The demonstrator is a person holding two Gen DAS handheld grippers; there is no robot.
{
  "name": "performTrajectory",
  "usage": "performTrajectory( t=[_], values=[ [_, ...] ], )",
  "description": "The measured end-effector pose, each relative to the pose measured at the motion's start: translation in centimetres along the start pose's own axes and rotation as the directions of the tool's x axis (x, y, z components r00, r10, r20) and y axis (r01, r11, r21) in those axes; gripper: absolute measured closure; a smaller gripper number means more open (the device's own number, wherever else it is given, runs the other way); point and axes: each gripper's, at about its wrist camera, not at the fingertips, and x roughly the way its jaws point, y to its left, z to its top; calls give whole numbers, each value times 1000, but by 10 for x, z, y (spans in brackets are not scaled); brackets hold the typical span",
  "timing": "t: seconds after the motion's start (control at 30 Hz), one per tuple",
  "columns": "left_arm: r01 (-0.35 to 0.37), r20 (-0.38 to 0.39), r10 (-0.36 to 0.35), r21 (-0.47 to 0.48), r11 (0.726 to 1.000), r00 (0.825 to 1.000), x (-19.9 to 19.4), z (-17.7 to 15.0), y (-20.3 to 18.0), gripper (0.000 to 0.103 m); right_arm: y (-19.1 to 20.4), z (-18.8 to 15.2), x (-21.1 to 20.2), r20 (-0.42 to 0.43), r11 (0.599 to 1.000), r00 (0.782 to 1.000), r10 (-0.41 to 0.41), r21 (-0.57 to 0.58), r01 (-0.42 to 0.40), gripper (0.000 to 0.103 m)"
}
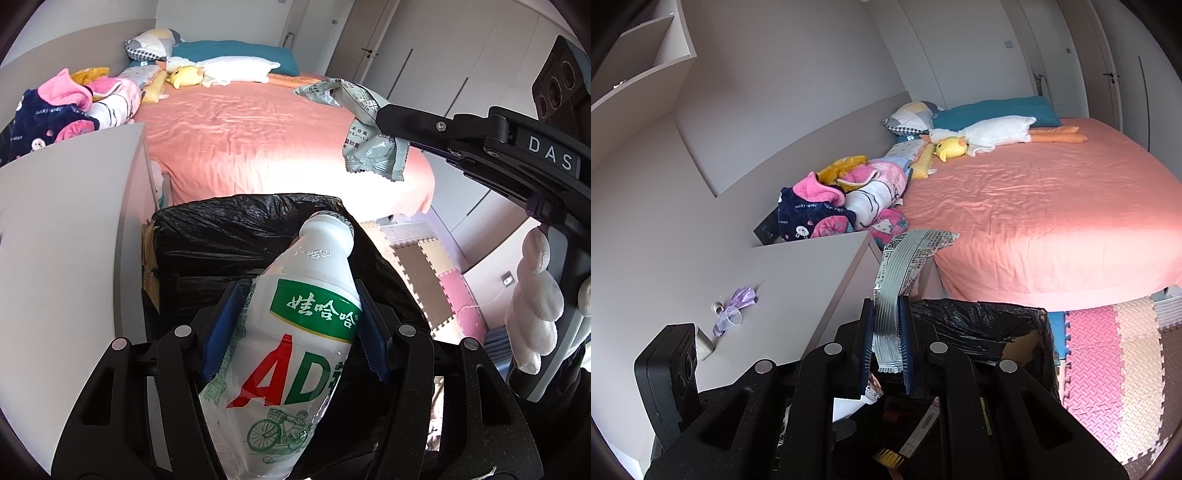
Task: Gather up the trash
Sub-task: 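Carry the AD bottle and foil packet over the trash bag and open both tools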
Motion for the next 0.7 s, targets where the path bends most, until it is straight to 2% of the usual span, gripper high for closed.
performTrajectory(
  t=[0.5, 0.57, 0.6, 0.63, 0.7],
  values=[
    [28, -42, -28, 5, 1000, 999, 13, -2, -4, 44, -6, -2, 2, -15, 1000, 1000, -17, 6, 17, 88],
    [46, -64, -45, 16, 999, 997, 16, -1, -4, 42, -5, -1, 0, -16, 1000, 1000, -14, 4, 14, 87],
    [28, -55, -27, 25, 999, 998, 14, -2, -4, 28, -5, -1, -1, -15, 1000, 1000, -8, 4, 9, 85],
    [-1, -35, 2, 34, 999, 999, 12, -2, -5, 7, -5, -1, -3, -12, 1000, 1000, -13, 2, 14, 81],
    [-40, 13, 39, 46, 998, 999, 5, -2, -5, 6, -4, 0, -6, 6, 999, 999, -40, -5, 40, 66]
  ],
)
